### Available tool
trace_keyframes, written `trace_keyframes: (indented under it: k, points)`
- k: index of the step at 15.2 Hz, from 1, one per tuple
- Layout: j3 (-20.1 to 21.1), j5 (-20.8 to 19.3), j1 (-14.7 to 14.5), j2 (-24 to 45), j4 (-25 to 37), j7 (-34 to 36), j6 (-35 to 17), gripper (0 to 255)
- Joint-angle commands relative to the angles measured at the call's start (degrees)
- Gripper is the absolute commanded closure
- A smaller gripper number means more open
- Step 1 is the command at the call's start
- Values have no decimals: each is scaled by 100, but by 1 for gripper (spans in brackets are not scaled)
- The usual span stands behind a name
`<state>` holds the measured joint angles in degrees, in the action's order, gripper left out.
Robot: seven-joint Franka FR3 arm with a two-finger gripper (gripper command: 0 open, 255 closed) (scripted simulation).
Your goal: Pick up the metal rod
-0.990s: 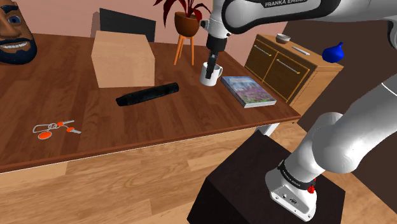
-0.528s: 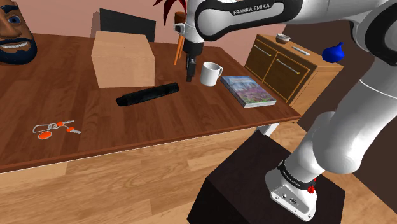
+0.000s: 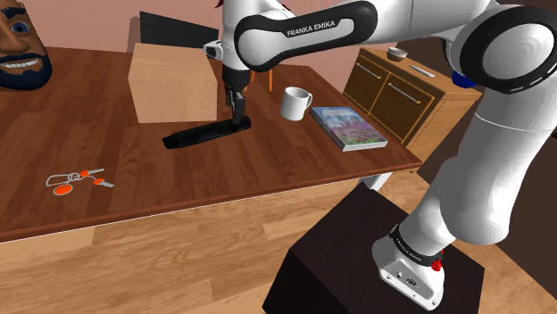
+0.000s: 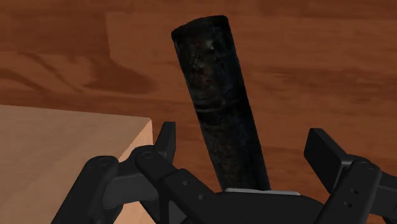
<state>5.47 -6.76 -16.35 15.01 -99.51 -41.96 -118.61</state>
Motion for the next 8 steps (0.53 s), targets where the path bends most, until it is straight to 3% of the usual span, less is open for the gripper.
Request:
trace_keyframes:
  k: [1,4,8]
  points:
    - [91,-59,-86,320,313,-214,-42,0]
    - [226,-162,-232,764,768,-505,-70,0]
    - [214,-193,-234,860,597,-470,-334,0]
